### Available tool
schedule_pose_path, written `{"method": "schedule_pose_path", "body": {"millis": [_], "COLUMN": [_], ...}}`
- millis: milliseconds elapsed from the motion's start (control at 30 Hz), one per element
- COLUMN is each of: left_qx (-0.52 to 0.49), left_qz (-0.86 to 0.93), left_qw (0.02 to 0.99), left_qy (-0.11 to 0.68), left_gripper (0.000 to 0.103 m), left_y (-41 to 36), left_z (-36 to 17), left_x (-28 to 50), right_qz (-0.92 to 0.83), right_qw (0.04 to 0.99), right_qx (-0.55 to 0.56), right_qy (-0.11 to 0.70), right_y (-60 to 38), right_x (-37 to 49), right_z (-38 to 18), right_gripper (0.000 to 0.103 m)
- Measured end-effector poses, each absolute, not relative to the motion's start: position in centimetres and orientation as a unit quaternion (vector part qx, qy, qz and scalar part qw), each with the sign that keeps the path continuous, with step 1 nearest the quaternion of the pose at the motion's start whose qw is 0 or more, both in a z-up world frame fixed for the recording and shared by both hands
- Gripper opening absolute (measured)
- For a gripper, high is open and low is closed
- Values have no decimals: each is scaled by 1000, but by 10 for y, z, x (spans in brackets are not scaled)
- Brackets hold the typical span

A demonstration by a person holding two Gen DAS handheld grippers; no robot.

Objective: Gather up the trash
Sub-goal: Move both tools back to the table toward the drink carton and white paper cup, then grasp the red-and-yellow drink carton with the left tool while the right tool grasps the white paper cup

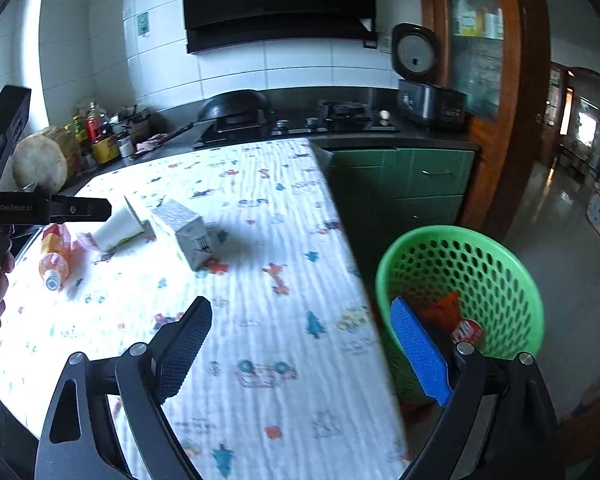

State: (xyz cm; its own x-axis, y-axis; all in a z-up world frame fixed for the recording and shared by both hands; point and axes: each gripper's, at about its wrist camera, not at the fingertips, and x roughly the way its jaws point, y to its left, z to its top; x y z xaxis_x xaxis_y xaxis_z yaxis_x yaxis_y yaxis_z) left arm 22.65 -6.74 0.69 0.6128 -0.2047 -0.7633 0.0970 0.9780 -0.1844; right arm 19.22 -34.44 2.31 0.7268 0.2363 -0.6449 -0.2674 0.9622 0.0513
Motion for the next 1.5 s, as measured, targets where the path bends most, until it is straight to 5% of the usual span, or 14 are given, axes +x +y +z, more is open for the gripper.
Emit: {"method": "schedule_pose_path", "body": {"millis": [733, 1500], "left_qx": [-212, -267], "left_qz": [232, 234], "left_qw": [832, 781], "left_qy": [458, 513], "left_gripper": [96, 97], "left_y": [171, 192], "left_z": [-37, -101], "left_x": [204, 245], "right_qz": [251, 299], "right_qw": [900, 869], "right_qx": [-68, -76], "right_qy": [349, 388], "right_y": [-212, -133], "right_x": [217, 257], "right_z": [19, 10], "right_gripper": [88, 88]}}
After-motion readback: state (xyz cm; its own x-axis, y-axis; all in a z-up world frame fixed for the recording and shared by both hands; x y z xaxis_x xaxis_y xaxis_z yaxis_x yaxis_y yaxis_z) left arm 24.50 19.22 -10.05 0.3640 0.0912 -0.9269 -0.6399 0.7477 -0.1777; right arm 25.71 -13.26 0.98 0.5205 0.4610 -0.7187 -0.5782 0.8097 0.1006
